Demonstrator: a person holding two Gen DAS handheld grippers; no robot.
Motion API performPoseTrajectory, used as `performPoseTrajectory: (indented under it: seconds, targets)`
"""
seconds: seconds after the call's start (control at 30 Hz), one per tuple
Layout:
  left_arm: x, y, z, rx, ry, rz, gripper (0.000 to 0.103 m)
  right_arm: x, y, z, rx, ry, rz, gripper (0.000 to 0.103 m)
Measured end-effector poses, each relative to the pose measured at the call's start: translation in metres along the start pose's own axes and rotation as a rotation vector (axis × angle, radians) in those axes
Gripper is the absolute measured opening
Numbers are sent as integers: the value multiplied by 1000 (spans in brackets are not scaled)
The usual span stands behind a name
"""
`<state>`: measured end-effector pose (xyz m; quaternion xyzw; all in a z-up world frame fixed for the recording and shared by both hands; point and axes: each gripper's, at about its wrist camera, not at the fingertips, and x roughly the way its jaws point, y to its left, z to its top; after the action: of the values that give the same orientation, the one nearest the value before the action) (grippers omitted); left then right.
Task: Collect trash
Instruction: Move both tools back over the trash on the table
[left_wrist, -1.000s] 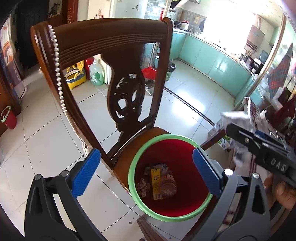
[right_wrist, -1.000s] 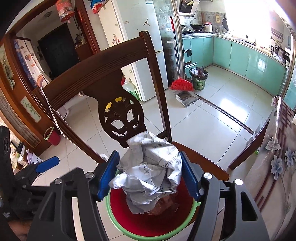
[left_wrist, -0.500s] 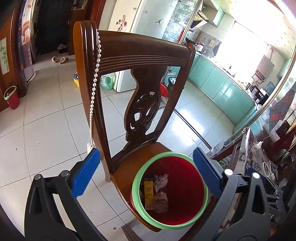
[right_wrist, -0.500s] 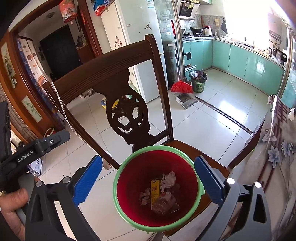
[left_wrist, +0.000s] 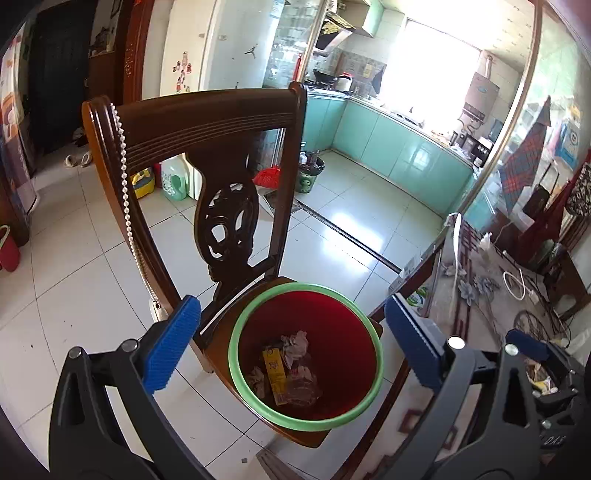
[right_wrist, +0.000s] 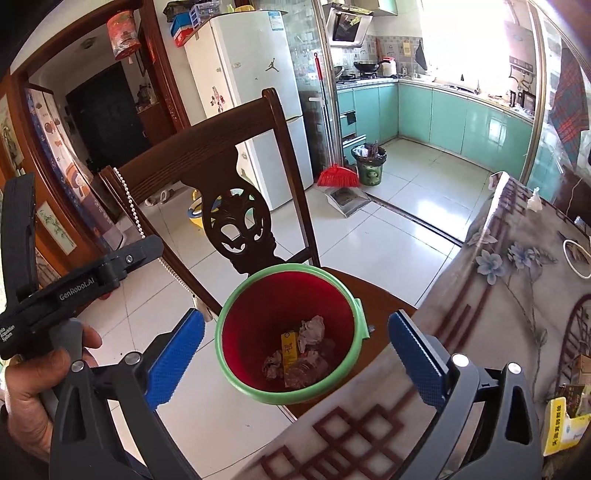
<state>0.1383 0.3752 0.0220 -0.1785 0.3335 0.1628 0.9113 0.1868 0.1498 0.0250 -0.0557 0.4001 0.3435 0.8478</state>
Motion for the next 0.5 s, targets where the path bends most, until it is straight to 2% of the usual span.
performPoseTrajectory:
  seconds: [0.33, 0.5]
  targets:
    - [-36, -62, -39, 136, 15, -62, 98, -85, -44, -40, 55, -68, -73, 96]
    - [-56, -98, -66, 217, 34, -107, 98, -128, -77, -73, 109, -89, -116, 97]
